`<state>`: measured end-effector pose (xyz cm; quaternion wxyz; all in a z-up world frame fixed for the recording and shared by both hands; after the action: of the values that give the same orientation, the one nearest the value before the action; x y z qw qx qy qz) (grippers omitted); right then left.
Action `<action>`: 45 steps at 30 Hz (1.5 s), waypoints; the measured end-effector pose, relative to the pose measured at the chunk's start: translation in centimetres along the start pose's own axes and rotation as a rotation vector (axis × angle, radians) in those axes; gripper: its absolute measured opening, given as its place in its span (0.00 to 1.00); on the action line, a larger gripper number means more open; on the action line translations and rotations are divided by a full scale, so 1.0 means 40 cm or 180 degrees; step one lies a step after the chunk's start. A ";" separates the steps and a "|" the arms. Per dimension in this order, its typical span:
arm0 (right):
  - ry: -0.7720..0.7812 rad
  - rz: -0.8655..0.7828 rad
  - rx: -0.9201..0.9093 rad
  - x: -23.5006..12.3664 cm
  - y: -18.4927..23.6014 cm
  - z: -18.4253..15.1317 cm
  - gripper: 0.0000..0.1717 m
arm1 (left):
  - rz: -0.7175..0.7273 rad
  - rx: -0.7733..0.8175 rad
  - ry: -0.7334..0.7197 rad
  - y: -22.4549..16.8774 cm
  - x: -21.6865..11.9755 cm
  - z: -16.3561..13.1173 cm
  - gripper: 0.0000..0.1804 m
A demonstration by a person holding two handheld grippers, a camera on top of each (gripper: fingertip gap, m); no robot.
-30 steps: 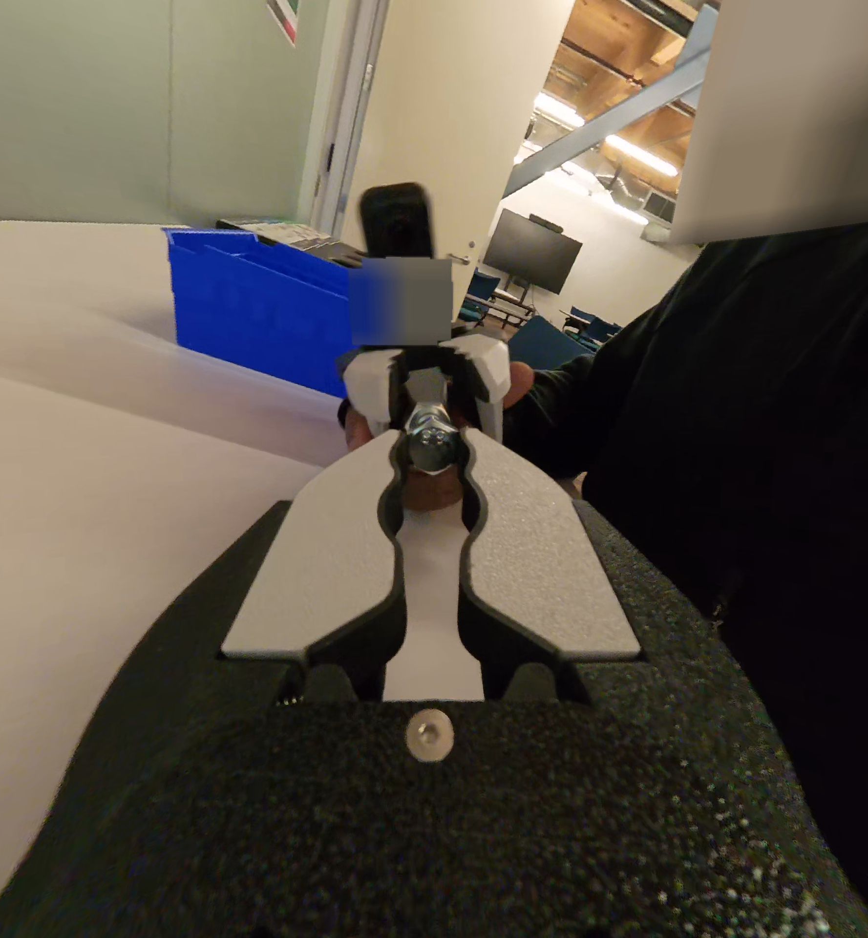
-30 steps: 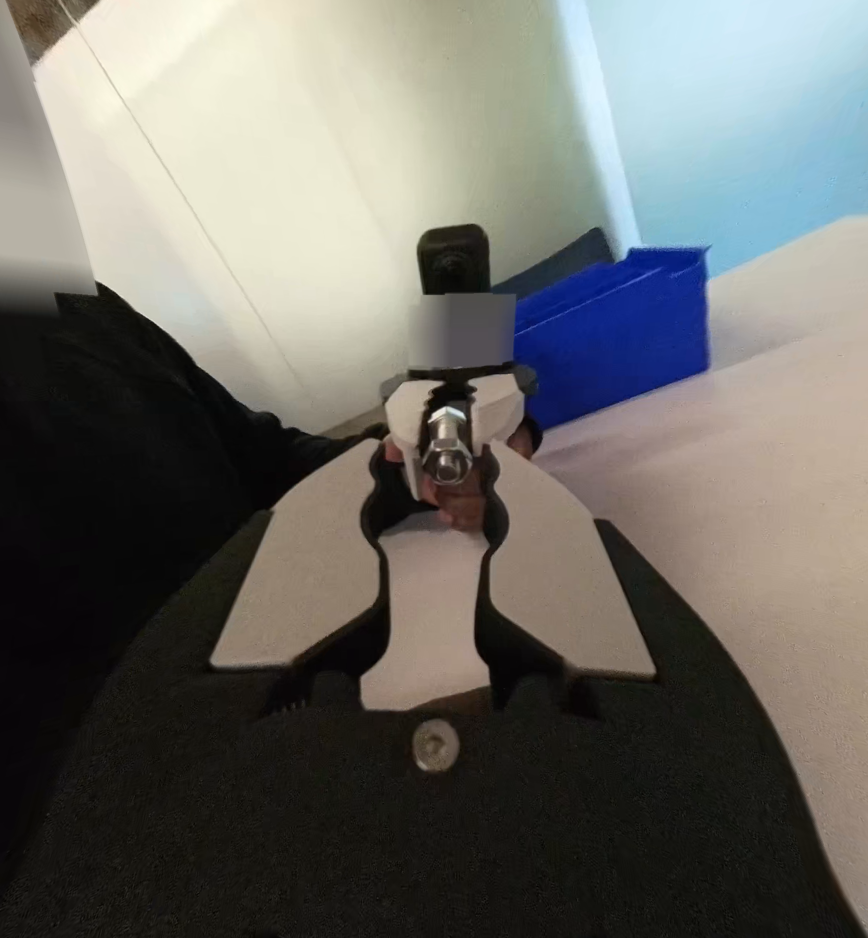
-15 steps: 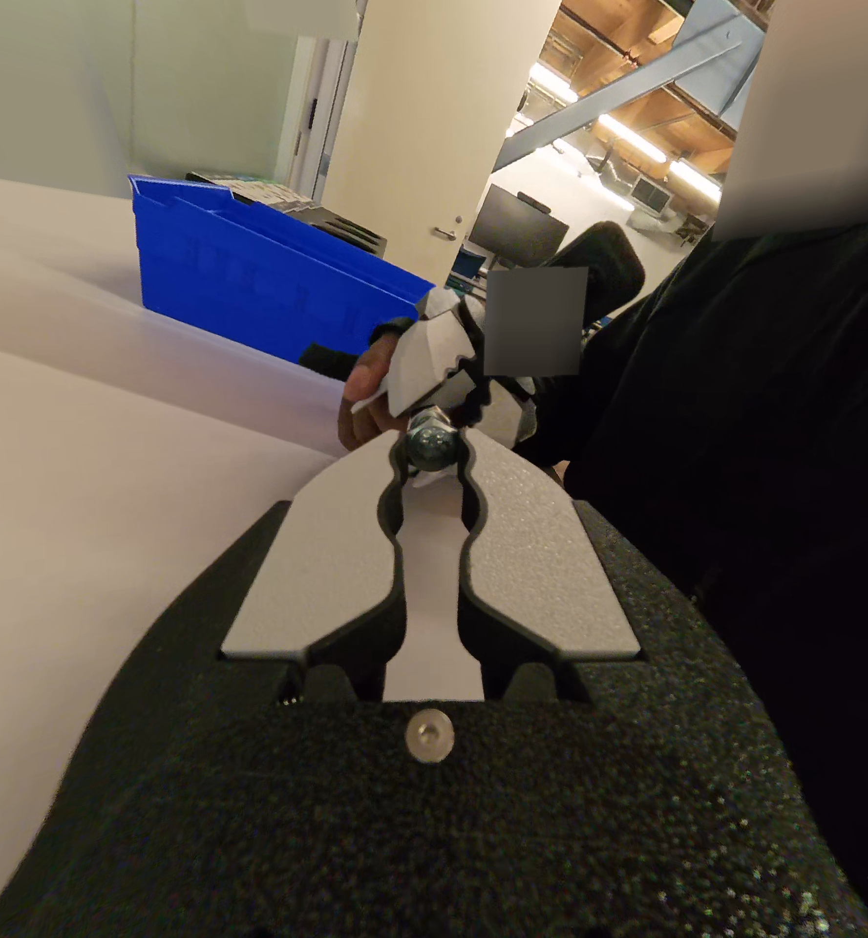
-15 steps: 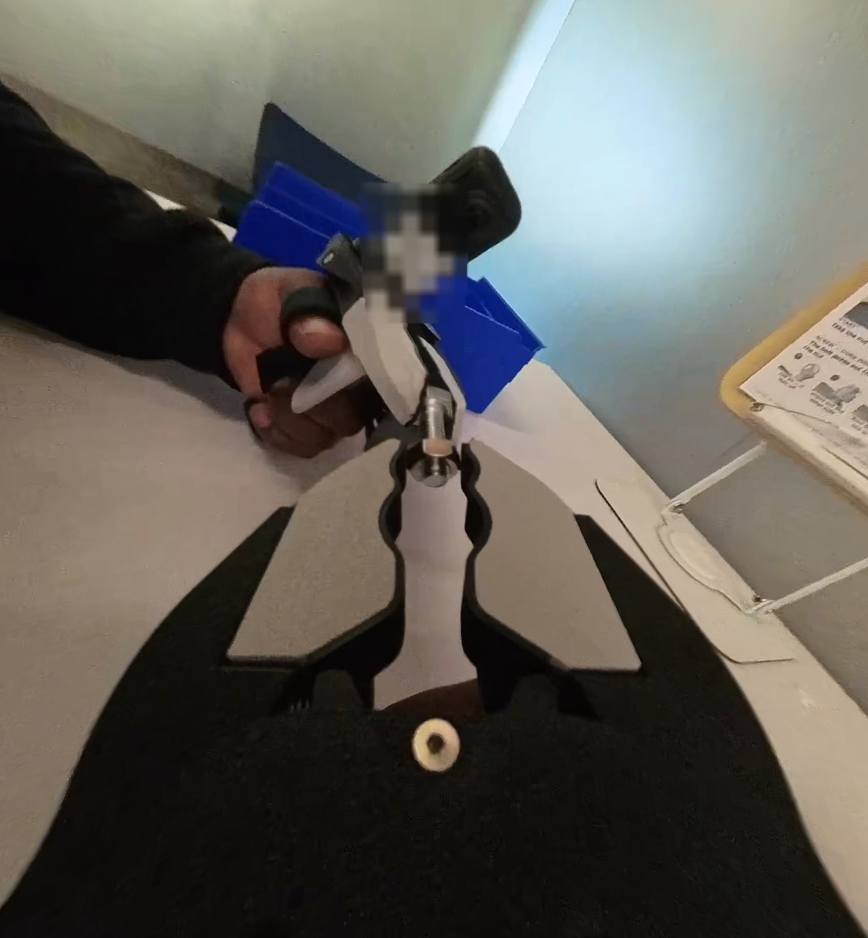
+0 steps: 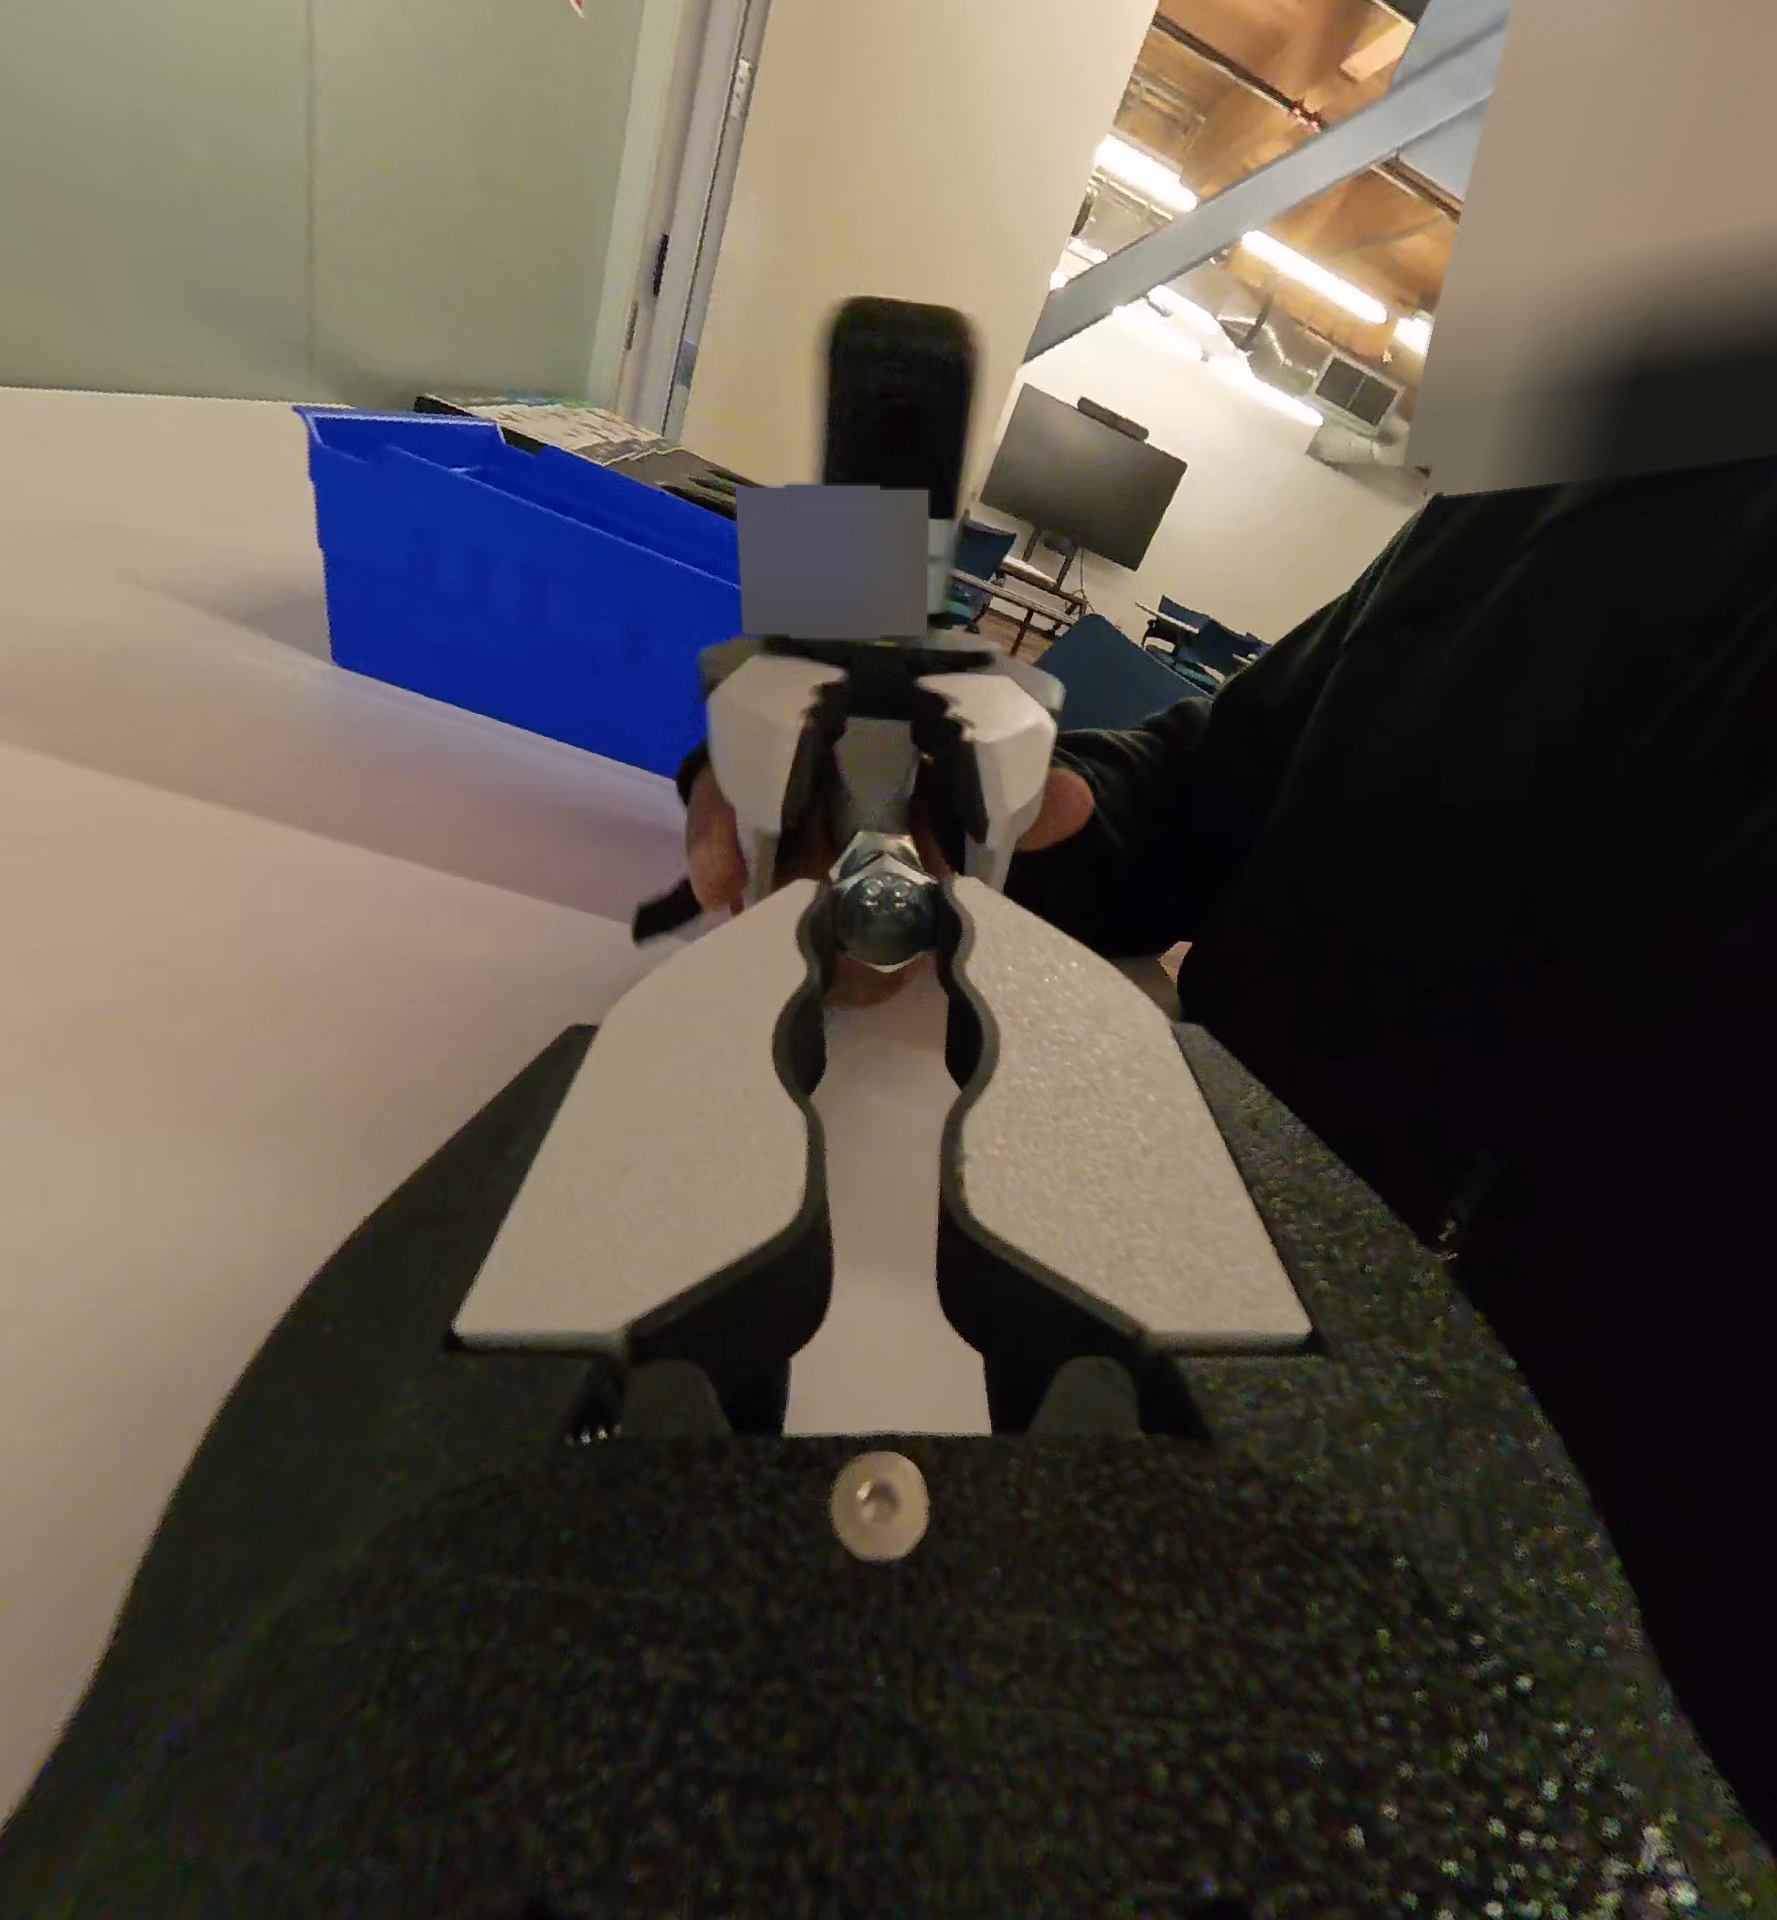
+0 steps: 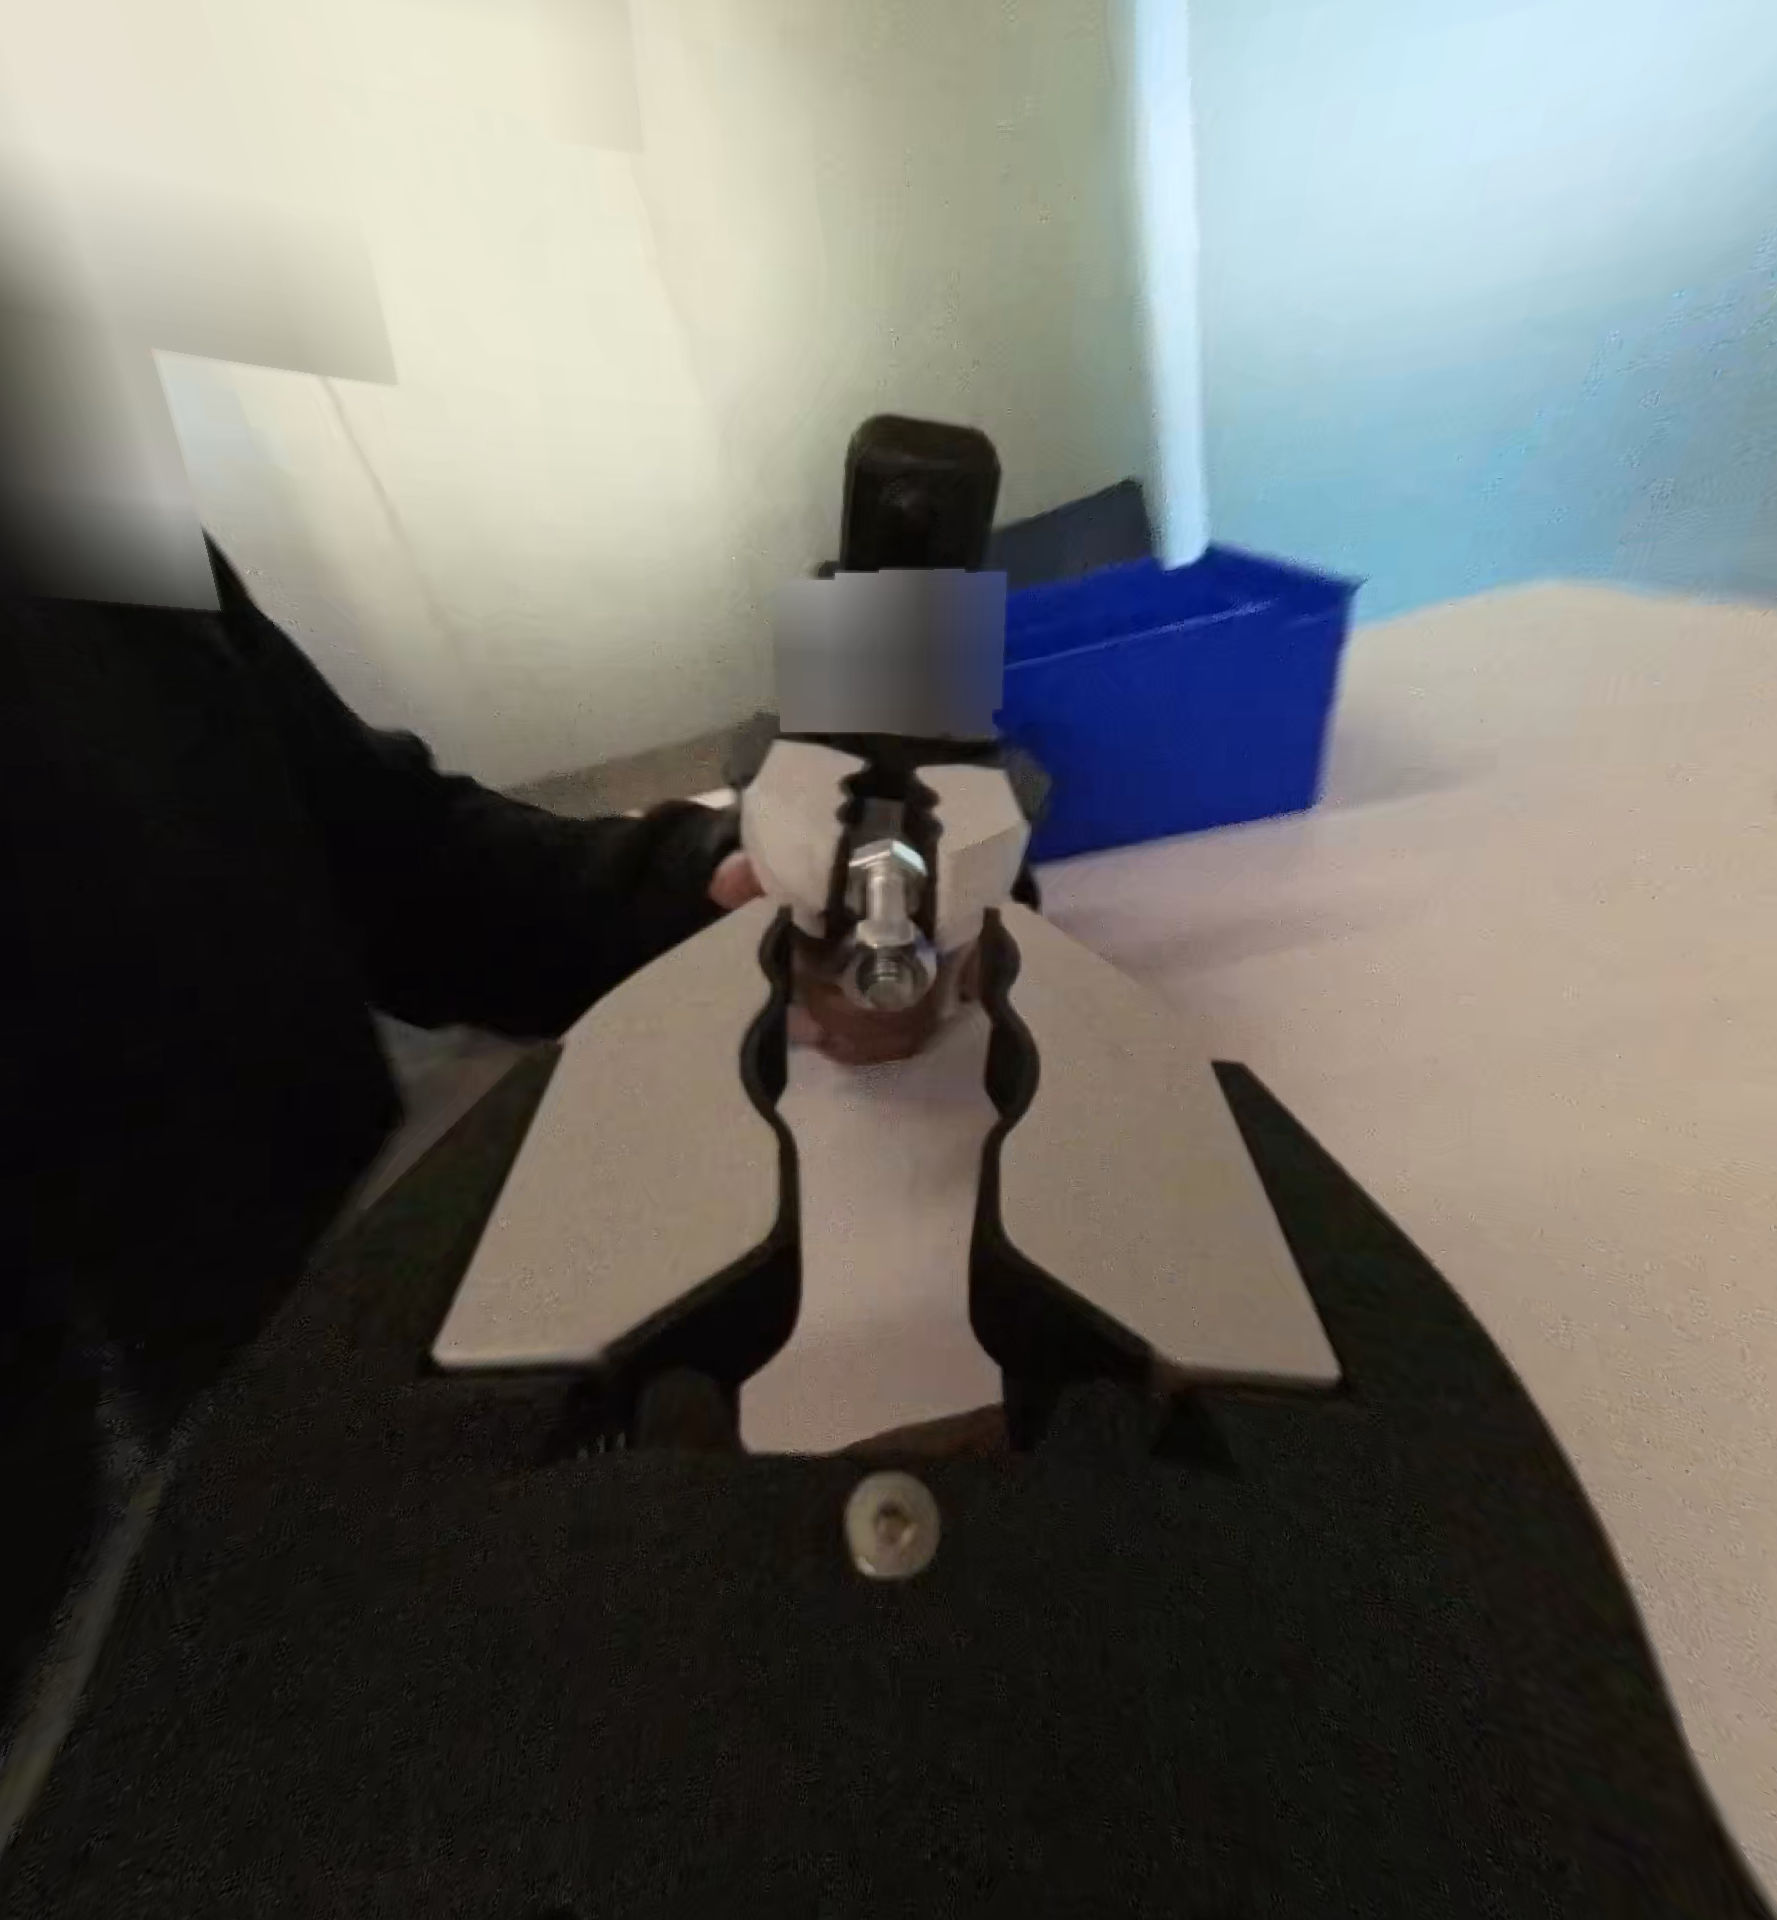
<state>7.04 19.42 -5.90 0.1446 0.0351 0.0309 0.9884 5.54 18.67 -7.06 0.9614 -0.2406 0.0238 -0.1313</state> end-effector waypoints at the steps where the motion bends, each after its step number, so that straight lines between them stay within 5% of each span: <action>1: 0.0008 -0.0189 -0.0473 -0.005 -0.001 0.006 0.20 | 0.0019 -0.0030 -0.0005 0.004 -0.001 0.001 0.10; 6: 0.0430 -0.0738 -0.2187 0.000 0.004 -0.017 0.19 | 0.0043 -0.0162 -0.0054 0.013 -0.007 0.004 0.10; 12: 0.0720 -0.0964 -0.2782 0.011 0.005 -0.046 0.11 | 0.0037 -0.0215 0.0023 0.014 0.000 -0.003 0.10; 15: 0.0656 -0.0689 -0.2053 0.012 0.010 -0.039 0.11 | 0.0000 -0.0196 0.0025 0.010 0.001 -0.003 0.10; 20: 0.0346 0.0496 0.0932 0.008 0.024 -0.033 0.11 | -0.0054 0.0140 0.0078 -0.007 0.000 -0.004 0.10; 22: 0.0138 0.0601 0.1144 0.004 0.015 -0.027 0.11 | -0.0038 0.0155 0.0034 -0.008 0.002 -0.001 0.10; 30: 0.0336 -0.0684 -0.1991 0.000 0.000 -0.012 0.21 | 0.0016 -0.0209 -0.0108 0.013 -0.010 0.011 0.10; 36: 0.0712 -0.1056 -0.2840 0.019 0.004 -0.046 0.11 | -0.0018 -0.0249 -0.0004 0.008 -0.002 -0.002 0.10; 39: 0.0672 -0.0734 -0.2054 0.020 0.010 -0.042 0.11 | -0.0045 -0.0223 -0.0003 0.005 -0.001 -0.002 0.10; 45: 0.0316 0.0557 0.1039 0.012 0.029 -0.033 0.11 | 0.0006 0.0459 0.0094 -0.017 0.007 -0.008 0.10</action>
<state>6.14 18.37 -7.09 0.0488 0.0119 0.1948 0.9796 5.60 17.90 -7.02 0.9759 -0.1688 0.0287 -0.1352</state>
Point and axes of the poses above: each gripper's, where its closed fingertips meet, x out along the fingers, z out of its top, y = z × x across the jaws, the point moved 1 cm from there along -x, back along the fingers, and after that the axes turned 7 degrees about -x, right-handed, at the moved point
